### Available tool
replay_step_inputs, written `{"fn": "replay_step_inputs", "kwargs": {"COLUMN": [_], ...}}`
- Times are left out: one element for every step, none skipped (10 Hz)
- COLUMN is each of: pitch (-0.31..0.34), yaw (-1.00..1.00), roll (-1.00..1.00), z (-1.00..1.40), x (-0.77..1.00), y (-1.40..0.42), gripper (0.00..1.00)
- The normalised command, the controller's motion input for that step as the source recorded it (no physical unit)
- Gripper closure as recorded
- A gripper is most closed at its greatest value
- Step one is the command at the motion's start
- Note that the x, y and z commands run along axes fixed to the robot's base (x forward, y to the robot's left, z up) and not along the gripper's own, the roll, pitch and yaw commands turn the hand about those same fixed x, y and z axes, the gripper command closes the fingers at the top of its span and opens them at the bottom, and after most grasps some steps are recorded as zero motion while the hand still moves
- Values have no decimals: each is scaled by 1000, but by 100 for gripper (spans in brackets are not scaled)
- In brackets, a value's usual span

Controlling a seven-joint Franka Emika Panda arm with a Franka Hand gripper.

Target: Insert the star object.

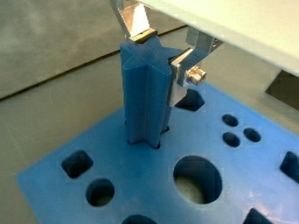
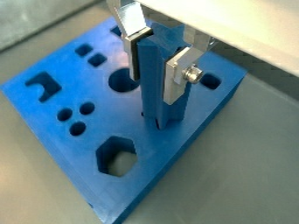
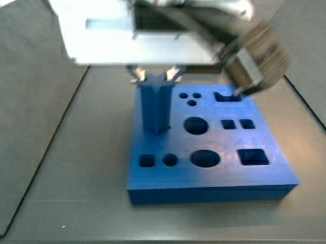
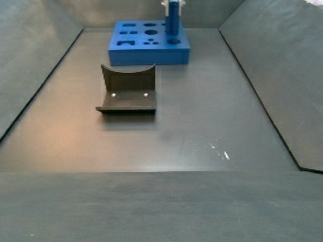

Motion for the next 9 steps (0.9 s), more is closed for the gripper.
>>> {"fn": "replay_step_inputs", "kwargs": {"pitch": [9, 0, 0, 0, 0, 17, 11, -9, 0], "yaw": [-3, -103, -200, -177, -109, -20, 0, -80, 0], "roll": [63, 0, 0, 0, 0, 50, 73, -111, 36], "z": [-383, -500, -660, -606, -466, -383, -366, 0, 0], "x": [43, 243, 314, 231, 94, 0, 0, 0, 0], "y": [-103, -77, 0, 0, 0, 46, 160, 157, -26], "gripper": [100, 100, 100, 100, 100, 100, 100, 100, 100]}}
